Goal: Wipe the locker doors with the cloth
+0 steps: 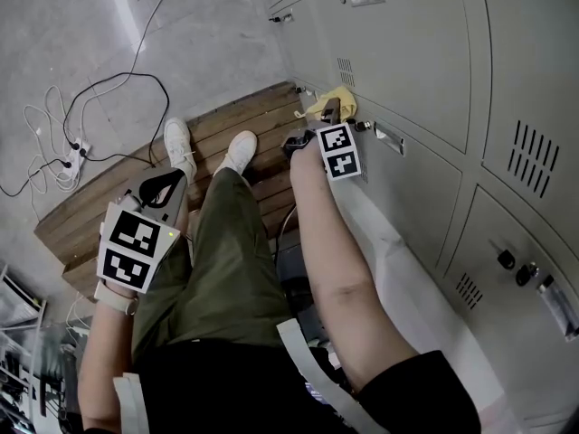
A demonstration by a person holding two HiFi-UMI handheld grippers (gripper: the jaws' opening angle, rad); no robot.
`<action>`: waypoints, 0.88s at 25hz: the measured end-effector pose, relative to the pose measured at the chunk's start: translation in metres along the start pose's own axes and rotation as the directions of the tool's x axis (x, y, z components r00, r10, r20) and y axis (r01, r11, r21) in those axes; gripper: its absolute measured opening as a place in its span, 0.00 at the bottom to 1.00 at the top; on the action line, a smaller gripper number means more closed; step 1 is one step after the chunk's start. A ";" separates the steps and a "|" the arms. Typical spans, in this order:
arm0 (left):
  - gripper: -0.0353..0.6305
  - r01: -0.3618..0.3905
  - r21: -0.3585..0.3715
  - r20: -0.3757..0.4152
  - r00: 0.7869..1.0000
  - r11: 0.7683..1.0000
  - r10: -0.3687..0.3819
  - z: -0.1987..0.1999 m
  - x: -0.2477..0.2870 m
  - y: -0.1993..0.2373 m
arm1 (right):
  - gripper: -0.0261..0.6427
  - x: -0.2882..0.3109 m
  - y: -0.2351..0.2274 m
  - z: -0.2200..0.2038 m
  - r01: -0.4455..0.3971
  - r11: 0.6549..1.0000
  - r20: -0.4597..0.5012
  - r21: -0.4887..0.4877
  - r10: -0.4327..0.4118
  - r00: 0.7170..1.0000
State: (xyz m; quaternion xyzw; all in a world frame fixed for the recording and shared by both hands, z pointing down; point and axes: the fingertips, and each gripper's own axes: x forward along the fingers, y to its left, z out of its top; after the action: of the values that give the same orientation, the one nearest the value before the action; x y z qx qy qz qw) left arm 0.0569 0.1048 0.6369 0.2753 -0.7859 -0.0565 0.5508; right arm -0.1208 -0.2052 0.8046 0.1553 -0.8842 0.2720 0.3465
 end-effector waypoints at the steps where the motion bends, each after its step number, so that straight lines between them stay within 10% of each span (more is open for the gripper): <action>1: 0.07 0.000 0.003 -0.003 1.000 1.000 0.000 -0.001 0.000 0.000 | 0.24 -0.001 -0.006 -0.001 0.005 1.000 0.003 0.006 -0.005 1.000; 22: 0.07 0.030 0.030 -0.009 1.000 0.999 -0.030 -0.010 0.005 -0.020 | 0.24 -0.030 -0.040 0.023 0.006 0.972 0.013 -0.237 -0.003 1.000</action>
State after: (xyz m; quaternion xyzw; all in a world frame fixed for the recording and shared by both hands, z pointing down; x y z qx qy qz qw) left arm 0.0716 0.0877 0.6374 0.2955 -0.7800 -0.0515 0.5492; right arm -0.0924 -0.2483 0.7845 0.1165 -0.9122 0.1628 0.3575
